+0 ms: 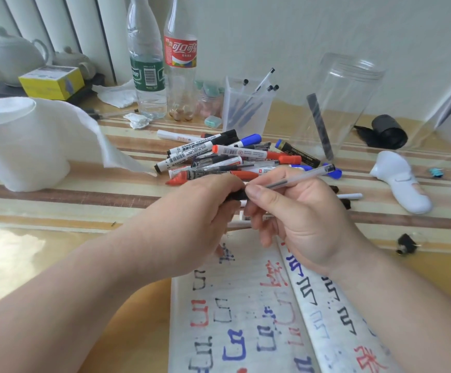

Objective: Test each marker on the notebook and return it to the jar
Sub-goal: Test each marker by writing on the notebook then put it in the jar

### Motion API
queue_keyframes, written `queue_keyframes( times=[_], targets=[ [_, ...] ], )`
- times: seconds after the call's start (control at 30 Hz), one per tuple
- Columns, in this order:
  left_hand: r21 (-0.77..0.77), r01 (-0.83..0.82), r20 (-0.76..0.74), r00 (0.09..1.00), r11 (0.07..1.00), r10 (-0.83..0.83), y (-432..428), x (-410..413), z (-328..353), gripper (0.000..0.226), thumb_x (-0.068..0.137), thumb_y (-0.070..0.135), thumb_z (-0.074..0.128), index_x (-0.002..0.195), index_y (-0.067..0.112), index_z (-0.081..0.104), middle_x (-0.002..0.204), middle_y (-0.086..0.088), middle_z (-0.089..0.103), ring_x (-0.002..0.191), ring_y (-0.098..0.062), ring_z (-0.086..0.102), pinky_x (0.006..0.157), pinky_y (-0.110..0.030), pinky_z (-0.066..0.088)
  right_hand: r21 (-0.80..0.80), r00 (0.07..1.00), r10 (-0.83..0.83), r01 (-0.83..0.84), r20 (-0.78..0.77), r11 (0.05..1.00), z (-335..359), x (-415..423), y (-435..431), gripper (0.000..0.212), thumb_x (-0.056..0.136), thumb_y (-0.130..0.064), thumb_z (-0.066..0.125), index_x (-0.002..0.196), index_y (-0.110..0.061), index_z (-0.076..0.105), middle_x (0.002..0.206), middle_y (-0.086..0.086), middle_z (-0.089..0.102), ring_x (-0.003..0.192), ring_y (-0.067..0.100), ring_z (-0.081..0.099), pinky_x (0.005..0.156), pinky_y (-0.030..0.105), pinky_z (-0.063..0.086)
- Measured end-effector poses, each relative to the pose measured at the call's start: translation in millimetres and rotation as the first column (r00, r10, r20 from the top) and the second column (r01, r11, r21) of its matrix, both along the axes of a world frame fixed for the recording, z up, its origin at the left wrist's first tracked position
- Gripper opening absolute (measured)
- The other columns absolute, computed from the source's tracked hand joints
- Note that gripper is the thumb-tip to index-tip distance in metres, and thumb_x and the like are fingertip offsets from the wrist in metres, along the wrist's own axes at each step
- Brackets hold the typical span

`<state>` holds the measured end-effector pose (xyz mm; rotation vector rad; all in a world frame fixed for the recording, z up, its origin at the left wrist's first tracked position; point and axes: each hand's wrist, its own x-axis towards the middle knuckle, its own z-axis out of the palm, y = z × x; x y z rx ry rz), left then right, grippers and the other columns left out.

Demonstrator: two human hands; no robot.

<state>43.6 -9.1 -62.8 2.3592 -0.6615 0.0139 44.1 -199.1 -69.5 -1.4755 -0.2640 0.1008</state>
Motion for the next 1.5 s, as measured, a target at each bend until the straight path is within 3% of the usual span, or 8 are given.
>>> queue_keyframes(
  times=[0.13,0.47,0.57,0.67,0.8,0.9,1.03,1.5],
  targets=[
    [-0.140,-0.002,-0.097,0.995,0.990,-0.012,-1.5,-2.0,0.7,0.017,0.105,0.036,0.043,0.092,0.033,0.054,0.089,0.011,0.064,0.073,-0.011,0.071,0.066,-0.040,0.063,0.036,1.000,0.019,-0.018,-0.015,0.999,2.4,-1.0,2.7,0.007,0.087,-0.020,0.069,0.082,-0.017,0.072,0.066,0.012,0.065,0.054,0.021,0.060,0.040,0.028,0.045],
    [-0.320,0.064,-0.213,0.967,0.945,-0.138,1.2,-3.7,6.1,0.022,0.100,0.055,0.051,0.099,0.040,0.066,0.087,0.016,0.070,0.082,-0.010,0.070,0.058,-0.034,0.064,0.099,0.999,0.034,-0.032,-0.017,0.995,8.0,-3.1,-1.2,0.009,0.087,-0.017,0.065,0.080,-0.013,0.069,0.068,0.017,0.064,0.053,0.022,0.059,0.042,0.028,0.047],
    [-0.449,-0.040,-0.366,0.920,0.893,-0.143,6.9,-4.5,8.7,0.046,0.086,0.074,0.050,0.096,0.032,0.065,0.067,0.016,0.051,0.061,-0.007,0.054,0.062,-0.044,0.065,0.083,0.998,-0.021,0.025,-0.051,0.996,8.9,-0.3,-8.1,0.011,0.082,-0.017,0.065,0.075,-0.017,0.073,0.065,0.017,0.066,0.051,0.024,0.060,0.043,0.029,0.047],
    [-0.479,-0.132,-0.445,0.889,0.868,-0.111,11.8,-1.6,9.5,0.066,0.079,0.077,0.047,0.106,0.018,0.060,0.073,-0.002,0.035,0.062,-0.018,0.040,0.064,-0.051,0.064,-0.006,0.996,-0.048,0.048,-0.076,0.999,12.5,2.0,-19.1,0.018,0.080,-0.015,0.061,0.075,-0.012,0.077,0.067,0.020,0.067,0.055,0.027,0.062,0.047,0.033,0.053],
    [-0.498,-0.156,-0.422,0.903,0.853,-0.081,11.8,0.4,7.5,0.082,0.079,0.081,0.046,0.111,0.006,0.052,0.074,-0.005,0.034,0.064,-0.021,0.039,0.061,-0.051,0.064,-0.154,0.987,0.044,-0.068,-0.152,0.986,15.4,0.2,-26.8,0.013,0.078,-0.009,0.064,0.080,-0.004,0.075,0.077,0.022,0.068,0.068,0.029,0.066,0.066,0.051,0.063],
    [-0.518,-0.146,-0.373,0.925,0.843,-0.069,10.1,-0.4,3.4,0.086,0.075,0.092,0.046,0.107,0.012,0.056,0.072,-0.003,0.036,0.063,-0.020,0.042,0.064,-0.050,0.064,-0.272,0.989,0.087,-0.118,-0.122,0.955,15.8,-3.0,-24.0,0.006,0.079,0.001,0.074,0.078,-0.004,0.070,0.076,0.020,0.067,0.070,0.030,0.070,0.074,0.049,0.064],
    [-0.538,-0.136,-0.340,0.938,0.832,-0.066,8.3,-0.6,1.5,0.091,0.070,0.097,0.045,0.106,0.014,0.057,0.071,0.002,0.040,0.062,-0.017,0.046,0.067,-0.048,0.064,-0.345,0.995,0.068,-0.091,-0.079,0.934,13.1,-1.4,-18.0,0.025,0.089,0.010,0.069,0.073,-0.009,0.071,0.064,0.019,0.062,0.061,0.024,0.065,0.070,0.047,0.065],
    [-0.482,-0.087,-0.327,0.941,0.872,-0.087,7.5,-1.8,4.6,0.070,0.073,0.098,0.036,0.100,0.039,0.065,0.068,0.020,0.051,0.061,-0.008,0.050,0.069,-0.045,0.065,-0.452,0.999,0.034,-0.031,-0.002,0.891,5.6,4.9,-18.5,0.007,0.078,-0.021,0.073,0.075,-0.016,0.070,0.060,0.006,0.068,0.052,0.014,0.067,0.053,0.044,0.062]
  ],
)
